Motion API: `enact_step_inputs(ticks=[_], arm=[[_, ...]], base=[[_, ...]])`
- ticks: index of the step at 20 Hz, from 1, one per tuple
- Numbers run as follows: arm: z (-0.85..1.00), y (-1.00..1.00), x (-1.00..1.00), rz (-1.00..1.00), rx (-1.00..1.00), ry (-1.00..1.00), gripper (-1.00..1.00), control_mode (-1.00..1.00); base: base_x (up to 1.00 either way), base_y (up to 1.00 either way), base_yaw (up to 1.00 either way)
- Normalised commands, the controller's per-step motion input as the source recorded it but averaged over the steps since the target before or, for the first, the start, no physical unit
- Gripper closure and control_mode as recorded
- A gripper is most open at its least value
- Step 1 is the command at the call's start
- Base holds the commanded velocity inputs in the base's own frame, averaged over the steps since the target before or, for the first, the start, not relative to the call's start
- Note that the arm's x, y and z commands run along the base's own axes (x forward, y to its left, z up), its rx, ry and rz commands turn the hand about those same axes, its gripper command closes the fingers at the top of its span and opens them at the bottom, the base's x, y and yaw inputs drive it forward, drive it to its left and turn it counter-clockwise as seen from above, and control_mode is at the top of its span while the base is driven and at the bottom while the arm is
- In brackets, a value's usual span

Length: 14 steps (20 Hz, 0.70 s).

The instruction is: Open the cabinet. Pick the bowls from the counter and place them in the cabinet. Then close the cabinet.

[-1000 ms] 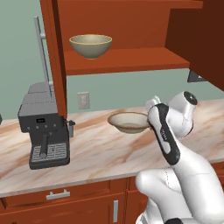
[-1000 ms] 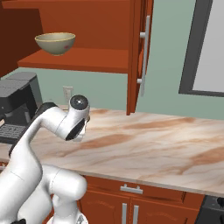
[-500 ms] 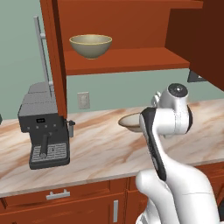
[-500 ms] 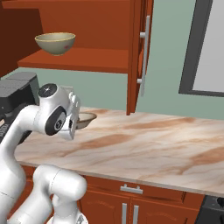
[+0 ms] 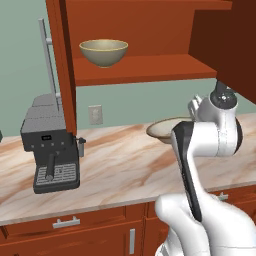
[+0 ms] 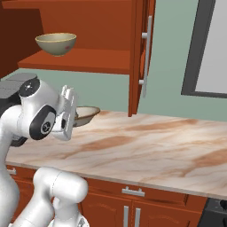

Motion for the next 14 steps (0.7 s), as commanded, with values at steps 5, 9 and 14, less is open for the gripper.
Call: enact_step_inputs(ticks=[5,9,14], arm=[[0.58,-0.13,-0.49,0.00,0.00,-0.13,1.00,-1.00],[0.50,-0.08,-0.33,-0.03,0.00,-0.21,1.00,-1.00],[0.43,-0.01,-0.13,-0.09,0.00,-0.22,1.00,-1.00]], base=[[0.00,0.00,0.00],[0.00,0.00,0.00],[0.00,0.00,0.00]])
